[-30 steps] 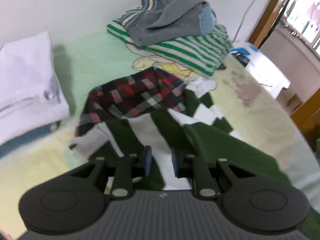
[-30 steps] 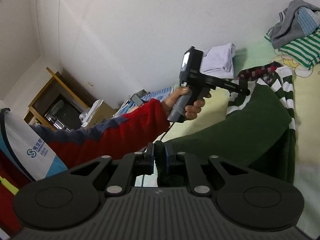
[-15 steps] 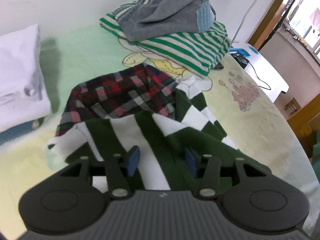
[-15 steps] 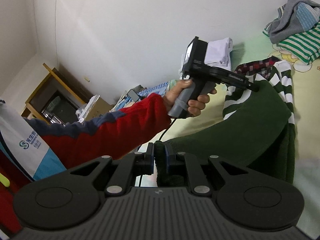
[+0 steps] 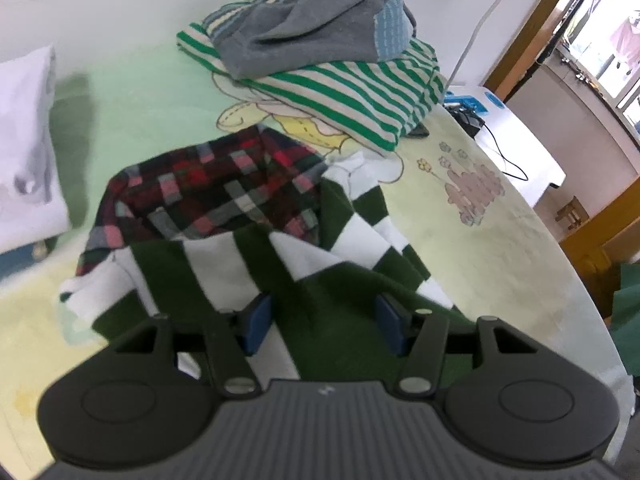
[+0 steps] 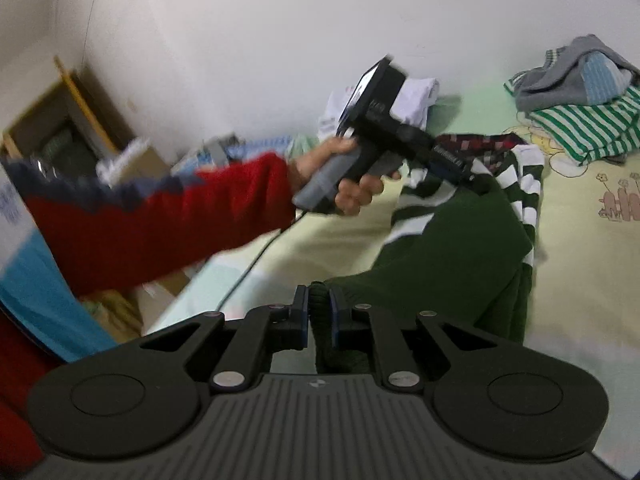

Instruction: Fold clothes

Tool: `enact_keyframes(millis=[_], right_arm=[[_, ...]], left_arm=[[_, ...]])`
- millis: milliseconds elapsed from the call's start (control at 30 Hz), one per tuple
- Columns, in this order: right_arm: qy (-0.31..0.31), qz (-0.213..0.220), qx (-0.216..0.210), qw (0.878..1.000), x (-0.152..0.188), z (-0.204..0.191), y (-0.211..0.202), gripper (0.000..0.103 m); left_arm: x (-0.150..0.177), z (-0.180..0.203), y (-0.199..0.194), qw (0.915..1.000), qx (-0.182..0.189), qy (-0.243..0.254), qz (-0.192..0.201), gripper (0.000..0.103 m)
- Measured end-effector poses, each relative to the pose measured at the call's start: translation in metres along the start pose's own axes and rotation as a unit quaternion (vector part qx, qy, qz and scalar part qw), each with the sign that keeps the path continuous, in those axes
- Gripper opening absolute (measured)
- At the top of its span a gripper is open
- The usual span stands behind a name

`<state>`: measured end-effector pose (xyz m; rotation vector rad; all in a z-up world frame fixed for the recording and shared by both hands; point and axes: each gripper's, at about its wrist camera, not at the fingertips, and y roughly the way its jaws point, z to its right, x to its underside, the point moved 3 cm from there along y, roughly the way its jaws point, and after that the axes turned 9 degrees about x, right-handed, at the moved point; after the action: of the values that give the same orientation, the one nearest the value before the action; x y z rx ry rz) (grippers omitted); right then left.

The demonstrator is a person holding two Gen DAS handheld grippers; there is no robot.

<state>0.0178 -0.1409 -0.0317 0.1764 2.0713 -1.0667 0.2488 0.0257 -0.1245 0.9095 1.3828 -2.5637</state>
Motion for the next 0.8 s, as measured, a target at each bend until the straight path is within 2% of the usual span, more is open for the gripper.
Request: enact_keyframes(millis=[67,133,167,233,367,433,700,800], right_arm=[[-0.003,-0.008,-0.003,1.000,0.004,-0.003,0.002,0.011],[-0.006,-0.011,-0.001,1.000,0.007,-0.006,0.003,0.011],[-0.011,-0.011,0.012,1.000,0.008,-0.007,0.002,0.011],[-0.023,-0.015,0.050,0.998,0.010,-0.010,0.004,0.011],[-0.042,-0.027,0.112,0.992,0.020,-0.016,0.014,0.011],[-0.044,-0.026,0.122,0.991,0.023,-0.017,0.016,0.011],[-0.018,0.003,0.088,0.996,0.014,-0.019,0.000,0.011],[0.008,0.015,0.070,0.997,0.009,-0.013,-0.011,0.011]], left_arm=[[0.000,0.002,0.001,1.0000,0.002,0.000,0.001,0.042],[-0.001,0.005,0.001,1.0000,0.003,0.004,0.000,0.024],[-0.001,0.007,0.000,1.0000,-0.002,0.009,0.000,0.019],[-0.002,0.012,-0.002,0.9997,-0.016,0.020,0.003,0.002],[-0.005,0.016,-0.012,0.9989,-0.034,0.032,0.012,0.000],[-0.008,0.019,-0.019,0.9984,-0.039,0.036,0.020,0.000],[-0.020,0.032,-0.054,0.9965,-0.043,0.047,0.055,0.000],[-0.018,0.031,-0.058,0.9964,-0.046,0.047,0.053,0.000]])
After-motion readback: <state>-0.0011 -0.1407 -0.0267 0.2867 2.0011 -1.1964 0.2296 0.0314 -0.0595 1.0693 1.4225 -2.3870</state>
